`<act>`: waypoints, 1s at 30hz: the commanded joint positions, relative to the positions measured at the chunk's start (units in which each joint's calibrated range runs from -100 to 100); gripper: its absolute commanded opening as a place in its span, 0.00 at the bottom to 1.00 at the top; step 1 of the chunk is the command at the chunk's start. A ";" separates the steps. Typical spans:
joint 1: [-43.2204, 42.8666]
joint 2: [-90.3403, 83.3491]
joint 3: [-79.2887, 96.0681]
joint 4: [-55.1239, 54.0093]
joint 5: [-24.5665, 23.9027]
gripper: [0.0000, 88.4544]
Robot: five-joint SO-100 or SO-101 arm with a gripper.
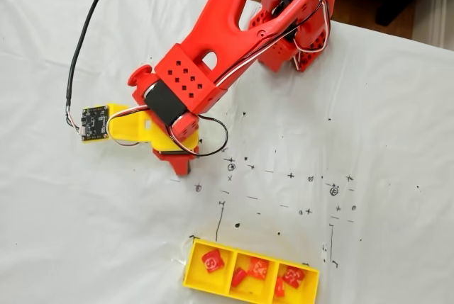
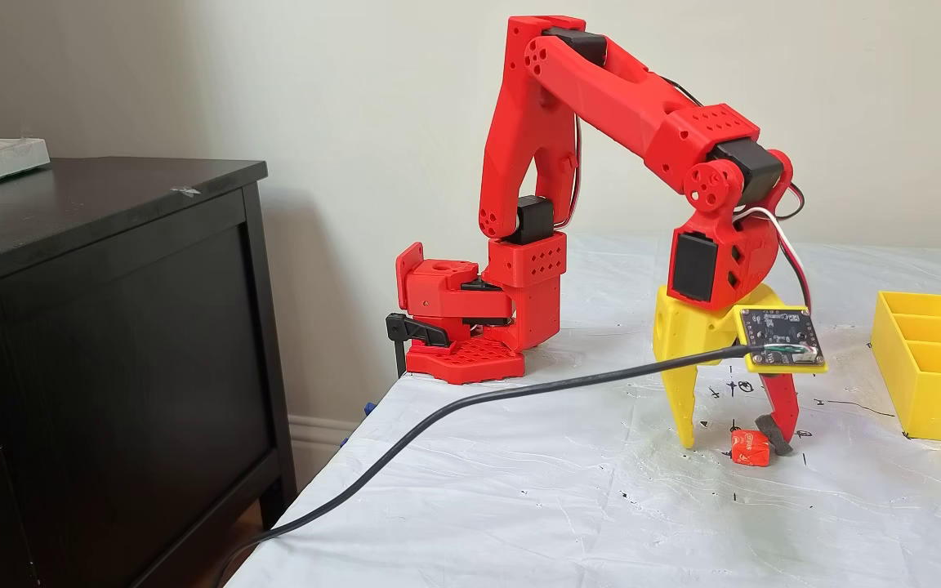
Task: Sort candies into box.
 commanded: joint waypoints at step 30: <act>-1.11 2.25 -5.13 -1.21 -0.73 0.22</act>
